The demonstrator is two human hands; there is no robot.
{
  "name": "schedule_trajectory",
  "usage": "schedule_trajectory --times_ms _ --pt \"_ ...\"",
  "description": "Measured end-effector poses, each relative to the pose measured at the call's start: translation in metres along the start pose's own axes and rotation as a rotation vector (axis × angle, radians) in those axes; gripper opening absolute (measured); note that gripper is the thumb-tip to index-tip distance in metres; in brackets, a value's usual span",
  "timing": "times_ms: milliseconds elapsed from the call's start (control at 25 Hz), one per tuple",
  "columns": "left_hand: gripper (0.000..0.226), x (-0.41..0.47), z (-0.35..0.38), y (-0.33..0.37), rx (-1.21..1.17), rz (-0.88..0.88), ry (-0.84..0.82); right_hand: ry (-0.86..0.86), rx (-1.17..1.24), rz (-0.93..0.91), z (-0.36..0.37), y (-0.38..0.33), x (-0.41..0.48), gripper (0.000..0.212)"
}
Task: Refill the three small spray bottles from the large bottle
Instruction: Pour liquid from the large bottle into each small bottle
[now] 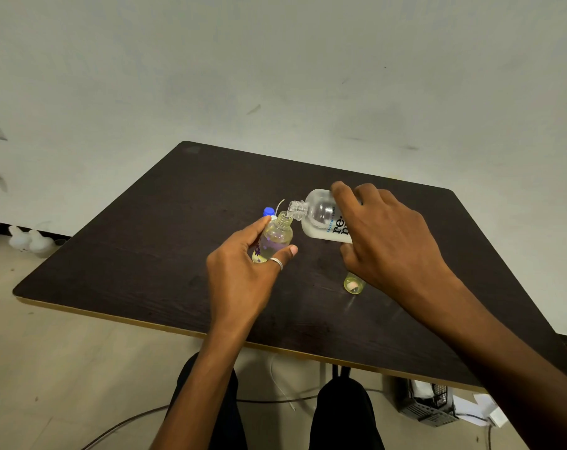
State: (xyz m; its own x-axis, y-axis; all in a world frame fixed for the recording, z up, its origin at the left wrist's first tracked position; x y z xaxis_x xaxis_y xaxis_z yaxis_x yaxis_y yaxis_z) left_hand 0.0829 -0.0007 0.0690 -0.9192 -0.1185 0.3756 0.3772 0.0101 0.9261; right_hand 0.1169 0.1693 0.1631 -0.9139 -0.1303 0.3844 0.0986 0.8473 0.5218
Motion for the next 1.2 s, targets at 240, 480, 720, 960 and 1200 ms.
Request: schedule_trajectory --times_ms 240,480,720,960,1200 --pt "0.061 -0.0004 0.0006 0.0003 -0.01 0.001 -0.007 -0.004 0.001 0.003 0.0006 -0.0003 0.0009 0.077" --pt "0.06 -0.0005 0.0009 0.0007 -0.015 0.007 -0.004 -0.002 -0.003 -0.004 0.0011 -0.0001 0.0009 0.078" --pt "0.06 -0.0002 0.0016 0.0003 -0.01 0.005 -0.011 -0.009 -0.002 -0.003 -0.0019 0.0002 0.0006 0.079" --pt "0.059 -0.0009 0.0012 0.0008 -0.018 0.014 -0.006 0.002 -0.011 -0.003 -0.0011 -0.0002 0.0006 0.077" --pt "0.059 -0.0007 0.0014 0.0011 -0.014 0.016 -0.004 0.008 -0.015 -0.004 -0.0018 0.0002 0.0007 0.077"
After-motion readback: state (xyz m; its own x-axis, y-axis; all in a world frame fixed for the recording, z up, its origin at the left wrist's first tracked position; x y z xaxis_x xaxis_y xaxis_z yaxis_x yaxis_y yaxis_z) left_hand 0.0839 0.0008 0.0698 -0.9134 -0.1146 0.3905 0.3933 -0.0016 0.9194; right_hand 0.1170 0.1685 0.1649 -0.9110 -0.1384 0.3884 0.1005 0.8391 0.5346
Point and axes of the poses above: each hand's wrist, its own x-axis towards the middle knuckle, its own z-axis out of the palm, y = z × x, the point moved 6 cm from there along x, towards the middle knuckle, and after that the axes turned 15 degrees about -x, right-handed, at the moved point
